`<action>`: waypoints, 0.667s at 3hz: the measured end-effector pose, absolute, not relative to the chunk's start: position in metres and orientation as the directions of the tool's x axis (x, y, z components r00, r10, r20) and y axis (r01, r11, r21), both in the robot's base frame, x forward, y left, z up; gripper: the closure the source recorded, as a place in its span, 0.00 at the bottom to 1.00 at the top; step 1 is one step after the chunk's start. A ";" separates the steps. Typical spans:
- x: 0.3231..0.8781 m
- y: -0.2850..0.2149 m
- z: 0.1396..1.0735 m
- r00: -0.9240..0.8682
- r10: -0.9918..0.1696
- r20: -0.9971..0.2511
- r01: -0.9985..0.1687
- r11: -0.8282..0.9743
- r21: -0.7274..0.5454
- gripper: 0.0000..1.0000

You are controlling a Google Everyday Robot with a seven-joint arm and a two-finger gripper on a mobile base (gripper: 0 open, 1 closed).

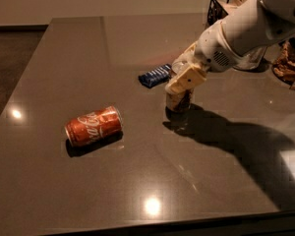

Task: Move orange can near coke can

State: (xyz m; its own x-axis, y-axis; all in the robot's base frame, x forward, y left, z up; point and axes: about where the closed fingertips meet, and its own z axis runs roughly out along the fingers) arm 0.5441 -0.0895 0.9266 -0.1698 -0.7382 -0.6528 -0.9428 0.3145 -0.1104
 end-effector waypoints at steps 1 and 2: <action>0.533 -0.065 0.943 -0.101 -0.730 -0.676 -0.958 0.254 -0.131 0.87; 0.519 -0.029 0.946 -0.023 -0.726 -0.687 -0.978 0.160 -0.136 1.00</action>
Offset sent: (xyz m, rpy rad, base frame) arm -0.0408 0.0984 0.0204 0.0641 -0.0433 0.2774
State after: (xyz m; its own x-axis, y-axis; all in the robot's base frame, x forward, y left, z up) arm 0.5186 -0.0294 0.9460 -0.0230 -0.7259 -0.6874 -0.9777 0.1600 -0.1362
